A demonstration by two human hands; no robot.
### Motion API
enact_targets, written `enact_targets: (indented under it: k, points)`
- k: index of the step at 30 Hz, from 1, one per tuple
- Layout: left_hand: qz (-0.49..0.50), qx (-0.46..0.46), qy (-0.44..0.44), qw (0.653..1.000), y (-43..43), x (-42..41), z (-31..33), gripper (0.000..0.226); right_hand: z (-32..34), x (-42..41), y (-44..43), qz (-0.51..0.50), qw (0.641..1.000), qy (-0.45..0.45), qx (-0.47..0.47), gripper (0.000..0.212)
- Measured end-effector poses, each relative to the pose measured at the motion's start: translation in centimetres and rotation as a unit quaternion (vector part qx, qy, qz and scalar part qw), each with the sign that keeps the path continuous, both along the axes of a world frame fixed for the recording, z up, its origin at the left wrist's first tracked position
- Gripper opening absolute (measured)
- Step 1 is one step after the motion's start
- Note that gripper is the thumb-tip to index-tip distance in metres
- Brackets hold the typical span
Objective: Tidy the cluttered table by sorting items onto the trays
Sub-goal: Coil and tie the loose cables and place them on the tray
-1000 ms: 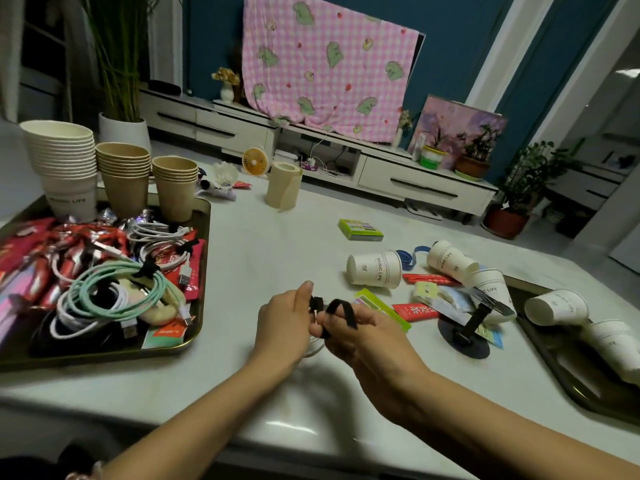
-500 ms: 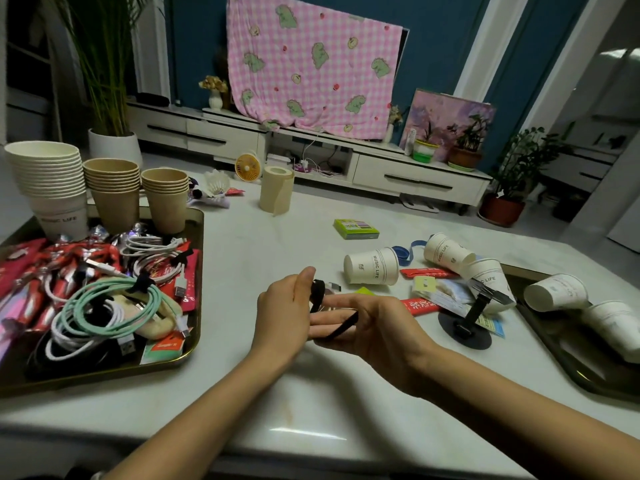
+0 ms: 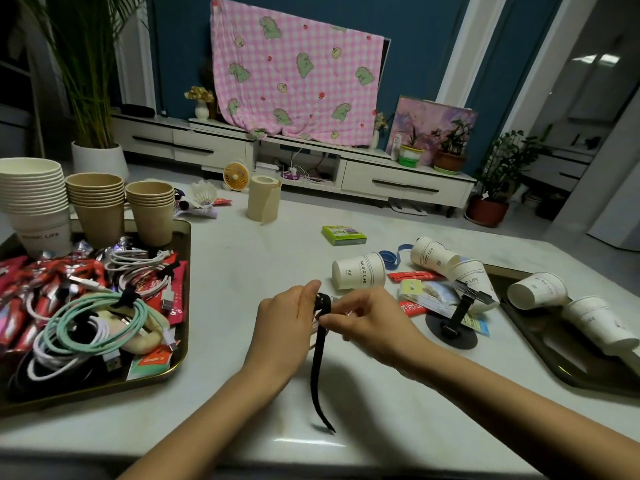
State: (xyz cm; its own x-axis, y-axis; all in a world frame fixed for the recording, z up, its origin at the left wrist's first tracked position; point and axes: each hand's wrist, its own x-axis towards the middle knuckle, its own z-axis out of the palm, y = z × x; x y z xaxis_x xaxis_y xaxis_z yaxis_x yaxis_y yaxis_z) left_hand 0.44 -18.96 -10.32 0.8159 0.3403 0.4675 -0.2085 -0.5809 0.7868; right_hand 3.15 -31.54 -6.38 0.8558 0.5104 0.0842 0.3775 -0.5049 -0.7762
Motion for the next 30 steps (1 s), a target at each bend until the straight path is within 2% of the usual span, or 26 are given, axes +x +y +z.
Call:
enact_targets:
  k: [2,4,8,12,17,20,23,27,29,30]
  points:
    - [-0.003,0.003,-0.006,1.000,-0.1,0.0,0.1,0.047,-0.2,-0.3,0.2,-0.013,0.999,-0.019,0.026,0.007]
    - [-0.003,-0.004,-0.009,1.000,0.0,0.0,0.2,0.046,-0.3,-0.6,0.4,-0.014,0.998,0.005,0.060,0.005]
    - [-0.005,-0.030,0.003,1.000,0.3,0.1,0.3,0.045,0.8,-0.6,0.2,0.021,0.987,0.135,0.087,0.013]
    - [-0.016,-0.001,-0.005,1.000,0.1,-0.1,0.1,0.045,1.5,-0.5,-0.2,0.005,0.967,0.229,0.107,0.019]
    - [-0.003,0.035,-0.016,0.999,0.6,0.0,0.2,0.035,1.2,-0.9,-0.3,0.057,0.943,0.326,0.042,0.019]
    - [-0.014,0.020,-0.003,1.000,0.0,-0.2,0.2,0.043,0.5,-1.0,-0.2,0.043,0.953,0.299,0.015,0.019]
    - [-0.027,0.008,0.015,0.999,-0.5,-0.4,0.3,0.047,-0.2,-1.0,-0.2,0.019,0.978,0.209,-0.003,0.024]
    - [-0.038,-0.001,0.008,0.999,-0.6,-0.6,0.7,0.050,-0.7,-1.3,0.2,-0.025,0.991,0.128,0.017,0.023]
    - [-0.047,-0.006,-0.001,0.999,-0.7,-0.6,0.8,0.051,-1.0,-1.3,0.2,-0.063,0.997,0.049,-0.003,0.026]
    - [-0.053,-0.013,-0.003,0.998,-0.7,-0.7,0.9,0.051,-1.2,-1.1,0.1,-0.091,0.995,-0.026,-0.033,0.030]
